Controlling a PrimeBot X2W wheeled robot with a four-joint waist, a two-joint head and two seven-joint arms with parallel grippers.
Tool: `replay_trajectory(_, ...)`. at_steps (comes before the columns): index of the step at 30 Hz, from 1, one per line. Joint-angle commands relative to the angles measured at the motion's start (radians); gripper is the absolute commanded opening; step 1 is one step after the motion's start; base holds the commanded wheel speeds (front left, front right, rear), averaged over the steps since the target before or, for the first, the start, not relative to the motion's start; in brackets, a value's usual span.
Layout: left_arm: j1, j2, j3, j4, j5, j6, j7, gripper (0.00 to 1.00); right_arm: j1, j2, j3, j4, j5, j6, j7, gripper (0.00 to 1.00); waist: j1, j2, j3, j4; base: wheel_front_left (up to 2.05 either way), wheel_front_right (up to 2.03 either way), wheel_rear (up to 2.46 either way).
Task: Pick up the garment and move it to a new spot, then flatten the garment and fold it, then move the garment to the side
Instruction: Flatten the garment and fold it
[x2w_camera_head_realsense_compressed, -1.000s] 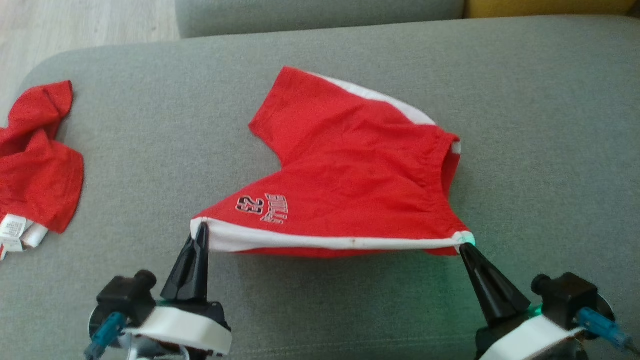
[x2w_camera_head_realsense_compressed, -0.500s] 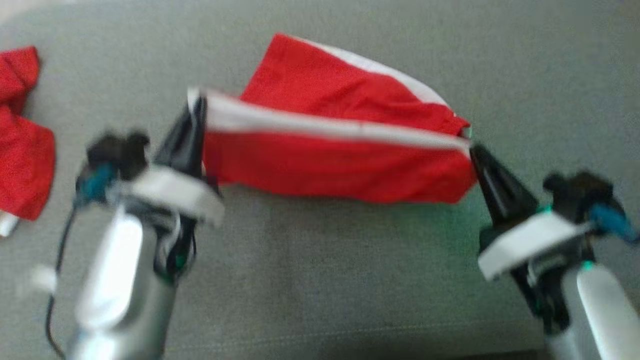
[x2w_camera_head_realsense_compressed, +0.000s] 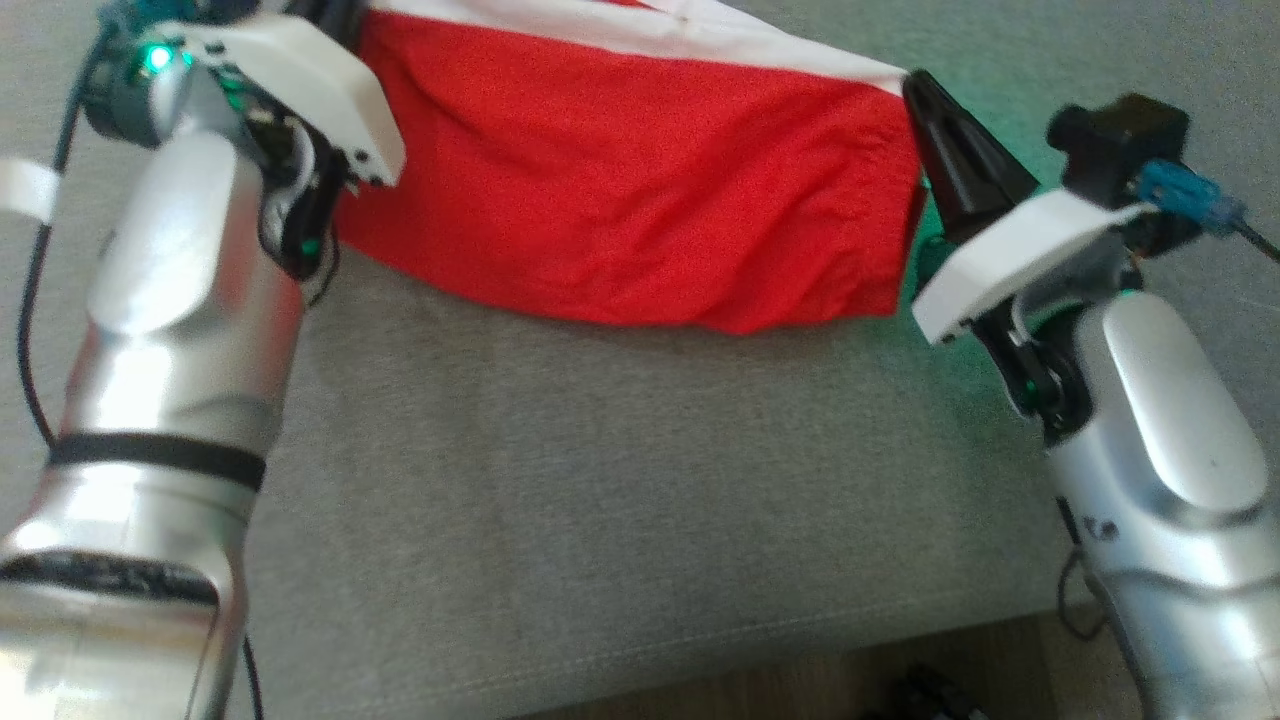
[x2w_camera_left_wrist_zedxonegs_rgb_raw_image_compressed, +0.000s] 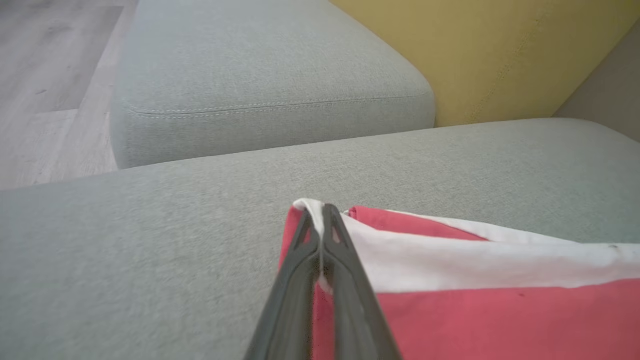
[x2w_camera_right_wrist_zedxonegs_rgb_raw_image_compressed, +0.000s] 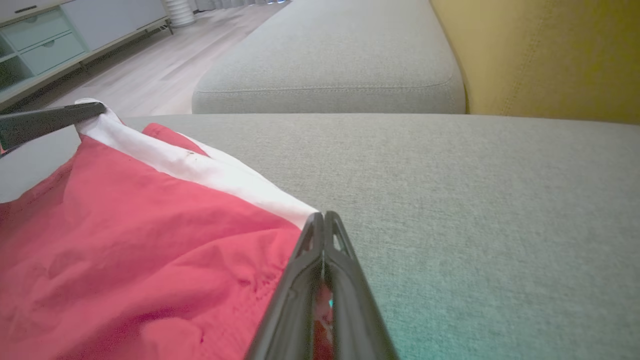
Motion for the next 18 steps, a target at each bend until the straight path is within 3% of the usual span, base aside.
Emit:
replay_trajectory(1, -0.06, 0.038, 0.0, 0.005, -0.008, -0.006, -0.016, 0.0, -0.027, 0.015, 0.026, -0.007, 0.012, 0.007, -0.02, 0.0, 0.0, 0.0, 0.037, -0.045, 0.0, 0.0, 0.0)
replay_trajectory(10, -0.175, 0.043, -0.097, 0.18, -0.074, -0.006, -0.109, 0.0, -0.121, 0.041, 0.103, 0.112, 0.057, 0.007, -0.093, 0.0, 0.0, 0.0, 0.056, -0.09, 0.0, 0.0, 0.0)
replay_trajectory(11, -0.179, 0.04, -0.108, 0.189, -0.089, -0.006, -0.121, 0.4, -0.124, 0.043, 0.11, 0.12, 0.07, 0.007, -0.1, 0.0, 0.0, 0.0, 0.055, -0.09, 0.0, 0.0, 0.0)
replay_trajectory(12, -0.182, 0.039, -0.124, 0.195, -0.102, -0.006, -0.13, 1.0, -0.127, 0.042, 0.117, 0.126, 0.078, 0.007, -0.11, 0.11, 0.0, 0.0, 0.054, -0.089, 0.0, 0.0, 0.0)
replay_trajectory(13, -0.18, 0.038, -0.133, 0.199, -0.124, -0.006, -0.141, 1.0, -0.127, 0.039, 0.123, 0.132, 0.082, 0.007, -0.117, 0.46, 0.0, 0.0, 0.051, -0.088, 0.0, 0.0, 0.0)
replay_trajectory(14, -0.178, 0.041, -0.143, 0.197, -0.142, -0.006, -0.154, 1.0, -0.125, 0.038, 0.128, 0.137, 0.09, 0.007, -0.125, 1.0, 0.0, 0.0, 0.047, -0.088, 0.0, 0.0, 0.0)
replay_trajectory(18, -0.165, 0.077, -0.136, 0.187, -0.186, -0.006, -0.191, 1.0, -0.089, 0.016, 0.125, 0.129, 0.093, 0.007, -0.168, 1.0, 0.0, 0.0, 0.023, -0.072, 0.0, 0.0, 0.0)
